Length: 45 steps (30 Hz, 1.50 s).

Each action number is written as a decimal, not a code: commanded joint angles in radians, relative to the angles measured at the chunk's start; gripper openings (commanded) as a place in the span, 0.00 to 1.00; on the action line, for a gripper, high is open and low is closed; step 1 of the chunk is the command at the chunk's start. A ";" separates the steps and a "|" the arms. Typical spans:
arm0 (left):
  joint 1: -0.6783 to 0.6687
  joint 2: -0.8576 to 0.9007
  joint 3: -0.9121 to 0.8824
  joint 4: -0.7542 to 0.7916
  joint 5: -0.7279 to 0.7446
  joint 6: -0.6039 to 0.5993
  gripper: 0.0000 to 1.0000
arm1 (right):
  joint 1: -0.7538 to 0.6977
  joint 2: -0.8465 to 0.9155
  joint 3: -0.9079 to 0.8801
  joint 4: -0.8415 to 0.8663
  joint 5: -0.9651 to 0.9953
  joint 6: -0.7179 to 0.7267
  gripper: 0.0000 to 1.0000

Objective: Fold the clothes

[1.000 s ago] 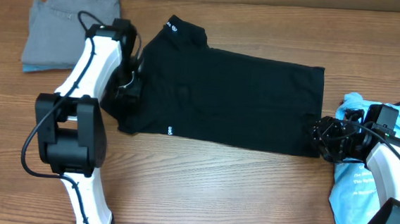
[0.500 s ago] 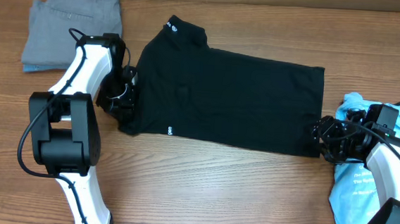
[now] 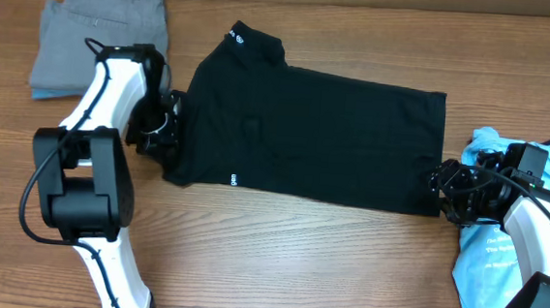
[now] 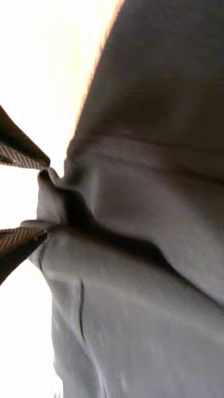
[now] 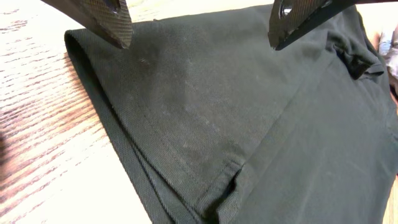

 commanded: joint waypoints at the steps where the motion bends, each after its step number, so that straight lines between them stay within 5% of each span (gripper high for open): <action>1: 0.008 0.005 0.022 0.023 0.221 0.070 0.38 | 0.001 -0.015 0.021 0.010 0.019 -0.004 0.74; 9: -0.010 0.005 -0.056 0.085 0.188 0.075 0.38 | 0.001 -0.015 0.021 0.010 0.023 -0.004 0.75; 14: -0.008 0.005 -0.109 0.106 0.163 0.071 0.04 | 0.001 -0.012 0.021 0.011 0.080 0.002 0.76; 22: 0.041 0.005 -0.004 0.121 0.117 0.056 0.04 | 0.001 0.014 0.021 0.018 0.086 0.026 0.56; 25: 0.047 0.005 0.048 0.147 0.117 0.057 0.04 | 0.001 0.023 0.020 0.018 0.097 0.026 0.56; 32: 0.046 0.005 0.064 0.197 0.117 0.060 0.08 | 0.001 0.052 0.020 0.009 0.126 0.024 0.56; 41: 0.046 0.005 0.064 0.150 0.117 0.064 0.42 | 0.001 0.108 0.020 -0.002 0.152 0.023 0.47; 45: 0.046 0.005 0.064 0.119 0.117 0.076 0.44 | 0.001 0.112 0.020 0.007 0.192 0.023 0.40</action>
